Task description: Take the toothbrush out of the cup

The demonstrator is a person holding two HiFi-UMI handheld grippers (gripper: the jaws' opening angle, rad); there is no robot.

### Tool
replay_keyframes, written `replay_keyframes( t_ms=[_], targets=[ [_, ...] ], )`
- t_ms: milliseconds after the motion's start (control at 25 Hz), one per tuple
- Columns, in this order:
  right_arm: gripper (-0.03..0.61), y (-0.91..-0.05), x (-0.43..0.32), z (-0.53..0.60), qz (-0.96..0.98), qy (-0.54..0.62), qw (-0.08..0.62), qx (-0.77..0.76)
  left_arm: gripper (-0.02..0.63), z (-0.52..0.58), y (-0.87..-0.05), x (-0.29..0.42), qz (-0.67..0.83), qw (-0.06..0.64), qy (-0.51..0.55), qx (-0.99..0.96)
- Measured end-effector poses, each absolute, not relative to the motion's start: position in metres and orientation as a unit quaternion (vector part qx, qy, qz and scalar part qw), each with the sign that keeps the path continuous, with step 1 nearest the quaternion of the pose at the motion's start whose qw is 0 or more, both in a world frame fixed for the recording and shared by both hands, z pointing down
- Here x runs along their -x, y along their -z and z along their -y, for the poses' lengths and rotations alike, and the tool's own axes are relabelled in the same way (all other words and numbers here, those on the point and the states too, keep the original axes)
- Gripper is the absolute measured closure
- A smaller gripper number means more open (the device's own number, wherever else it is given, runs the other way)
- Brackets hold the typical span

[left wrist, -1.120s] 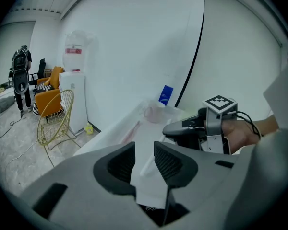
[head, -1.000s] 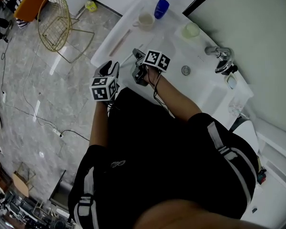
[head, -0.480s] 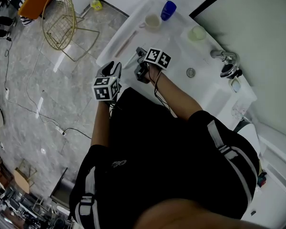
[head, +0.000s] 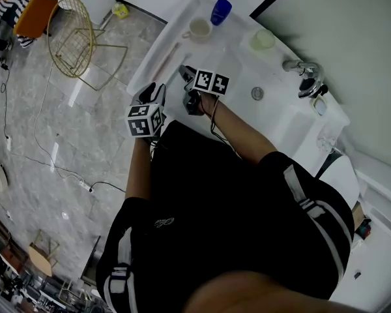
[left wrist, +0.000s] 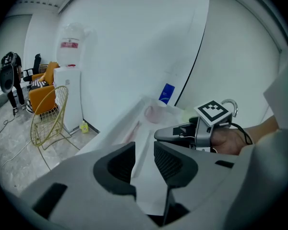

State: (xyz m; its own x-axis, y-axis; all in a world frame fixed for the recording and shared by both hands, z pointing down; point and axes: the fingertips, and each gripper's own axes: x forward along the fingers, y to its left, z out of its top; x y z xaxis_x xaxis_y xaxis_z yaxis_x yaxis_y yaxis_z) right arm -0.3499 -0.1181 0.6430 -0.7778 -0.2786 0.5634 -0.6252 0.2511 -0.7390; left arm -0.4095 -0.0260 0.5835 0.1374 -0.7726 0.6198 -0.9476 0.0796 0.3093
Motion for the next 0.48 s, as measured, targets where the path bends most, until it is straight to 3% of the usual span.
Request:
replay_keyframes(
  t_ms=[480],
  targets=[
    [0.479, -0.630, 0.258, 0.147, 0.792, -0.448, 0.164, -0.382, 0.485, 0.101, -0.590, 0.342, 0.537, 0.346, -0.147, -0.755]
  ],
)
